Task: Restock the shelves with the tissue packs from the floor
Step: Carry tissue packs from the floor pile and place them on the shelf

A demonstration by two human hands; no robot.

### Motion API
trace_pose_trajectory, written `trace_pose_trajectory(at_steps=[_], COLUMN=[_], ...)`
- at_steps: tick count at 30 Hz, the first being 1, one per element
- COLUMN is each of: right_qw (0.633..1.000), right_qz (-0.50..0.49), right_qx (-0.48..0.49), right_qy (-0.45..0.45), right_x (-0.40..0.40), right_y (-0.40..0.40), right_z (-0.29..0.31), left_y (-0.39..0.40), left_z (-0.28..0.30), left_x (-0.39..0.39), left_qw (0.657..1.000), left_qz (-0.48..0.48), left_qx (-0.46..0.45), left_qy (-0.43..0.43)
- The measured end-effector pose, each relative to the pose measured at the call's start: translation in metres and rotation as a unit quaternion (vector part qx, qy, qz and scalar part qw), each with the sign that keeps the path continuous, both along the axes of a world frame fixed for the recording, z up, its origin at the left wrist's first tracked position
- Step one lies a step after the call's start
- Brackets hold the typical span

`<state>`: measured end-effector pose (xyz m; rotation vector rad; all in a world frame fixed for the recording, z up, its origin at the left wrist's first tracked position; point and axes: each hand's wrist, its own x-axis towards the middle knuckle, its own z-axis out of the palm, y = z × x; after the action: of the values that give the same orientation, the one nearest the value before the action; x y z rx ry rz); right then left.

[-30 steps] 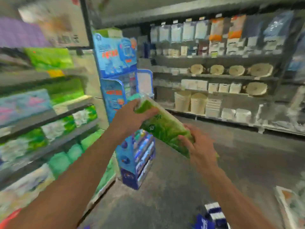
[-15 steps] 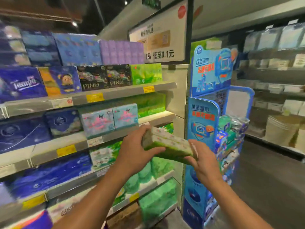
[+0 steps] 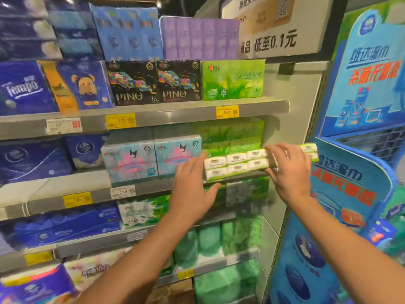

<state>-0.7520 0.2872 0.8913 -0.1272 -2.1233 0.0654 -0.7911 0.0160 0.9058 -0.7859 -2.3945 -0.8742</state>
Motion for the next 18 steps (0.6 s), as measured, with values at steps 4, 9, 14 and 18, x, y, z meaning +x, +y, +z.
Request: trace_pose_trajectory(at_steps=[4, 9, 14, 18], right_qw=[1.000, 0.999, 0.994, 0.979], right_qz=[0.008, -0.024, -0.033, -0.016], right_qx=[0.027, 0.020, 0.052, 0.028], right_qy=[0.003, -0.021, -0.088, -0.202], right_x=[-0.062, -0.129, -0.187, -0.223], right_y=[0.030, 0.060, 0.078, 0.082], right_z=[0.006, -0.002, -0.008, -0.031], left_y=[0.025, 0.065, 0.106, 0.131], left_z=[0.002, -0.009, -0.034, -0.055], left_x=[-0.046, -0.103, -0.155, -0.184], left_qw=[1.000, 0.996, 0.989, 0.987], left_qz=[-0.002, -0.024, -0.078, -0.089], left_qx=[-0.016, -0.022, -0.061, -0.106], left_qy=[0.009, 0.084, 0.106, 0.087])
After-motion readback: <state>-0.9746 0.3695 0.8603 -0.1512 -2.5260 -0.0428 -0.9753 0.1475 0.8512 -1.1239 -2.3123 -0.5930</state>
